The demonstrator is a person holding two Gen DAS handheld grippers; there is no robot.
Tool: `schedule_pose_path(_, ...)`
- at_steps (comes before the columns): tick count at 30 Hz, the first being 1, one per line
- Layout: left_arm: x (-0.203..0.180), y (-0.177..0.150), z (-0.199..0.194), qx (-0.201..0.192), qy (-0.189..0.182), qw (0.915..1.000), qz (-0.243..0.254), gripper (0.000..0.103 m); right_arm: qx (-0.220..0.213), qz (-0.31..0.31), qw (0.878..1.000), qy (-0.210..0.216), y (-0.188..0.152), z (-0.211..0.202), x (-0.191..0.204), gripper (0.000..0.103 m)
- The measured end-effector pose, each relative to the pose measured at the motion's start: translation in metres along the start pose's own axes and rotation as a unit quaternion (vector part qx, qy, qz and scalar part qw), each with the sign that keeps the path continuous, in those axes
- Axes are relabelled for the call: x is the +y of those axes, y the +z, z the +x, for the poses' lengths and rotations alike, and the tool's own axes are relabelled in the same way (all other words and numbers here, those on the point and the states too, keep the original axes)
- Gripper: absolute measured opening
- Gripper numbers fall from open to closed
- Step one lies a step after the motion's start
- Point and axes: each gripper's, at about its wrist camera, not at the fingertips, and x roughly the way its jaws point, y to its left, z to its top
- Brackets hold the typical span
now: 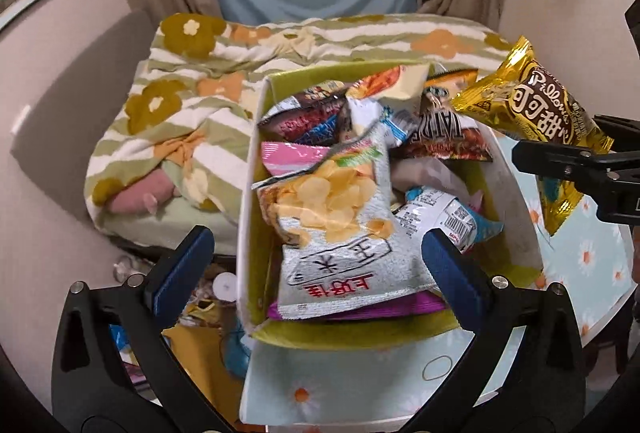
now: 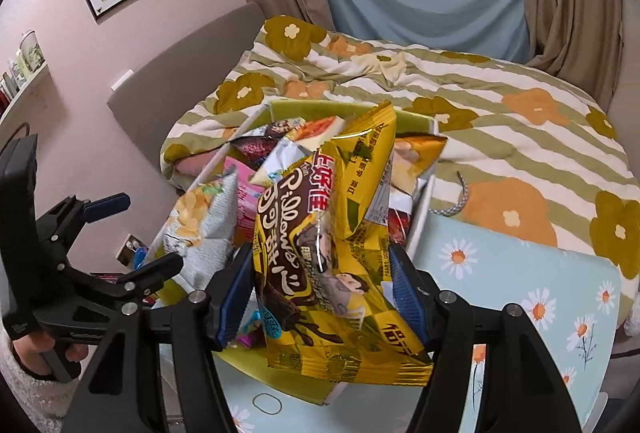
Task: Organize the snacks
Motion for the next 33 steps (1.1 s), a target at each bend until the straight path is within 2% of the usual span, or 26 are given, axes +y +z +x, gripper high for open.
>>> schedule_pose_path(6, 0.017, -0.002, -0.005, -0.002, -0.010, 0.9996, -0.025, 0.103, 0.015, -0.010, 1.000, 0.001, 0.019, 0.014, 0.021, 0.061)
schedule_pose_path(12, 0.030, -0.009, -0.005, -0.002, -0.014, 0.9996, -0.025, 0.103, 0.034, 0.032, 0.999, -0.005, 0.025, 0.039, 0.031, 0.064)
schedule_pose_path(13, 0.031, -0.011, -0.005, -0.001, -0.013, 0.9996, -0.026, 0.103, 0.039, 0.037, 0.999, -0.005, 0.024, 0.043, 0.032, 0.070)
schedule_pose_path(14, 0.033, -0.015, -0.006, 0.000, -0.011, 0.9995, -0.028, 0.103, 0.035, 0.042, 0.998, -0.007, 0.024, 0.044, 0.033, 0.090)
schedule_pose_path(15, 0.033, -0.016, -0.007, 0.001, -0.010, 0.9995, -0.030, 0.103, 0.031, 0.048, 0.998, -0.009, 0.022, 0.045, 0.034, 0.103)
schedule_pose_path(19, 0.033, -0.027, -0.014, 0.001, -0.021, 0.9987, -0.045, 0.103, 0.031, 0.067, 0.997, -0.016, 0.012, 0.036, 0.034, 0.103)
schedule_pose_path(25, 0.022, -0.032, -0.041, -0.019, -0.016, 0.9984, -0.052, 0.103, 0.018, 0.046, 0.999, -0.012, 0.002, 0.008, 0.042, 0.103)
schedule_pose_path(29, 0.010, -0.028, -0.071, -0.040, -0.014, 0.9979, -0.048, 0.103, -0.017, 0.037, 0.999, -0.030, -0.004, -0.035, 0.048, 0.103)
schedule_pose_path(33, -0.004, -0.023, -0.112, -0.078, -0.033, 0.9949, -0.054, 0.103, -0.042, 0.039, 0.997, -0.051, -0.010, -0.084, 0.051, 0.103)
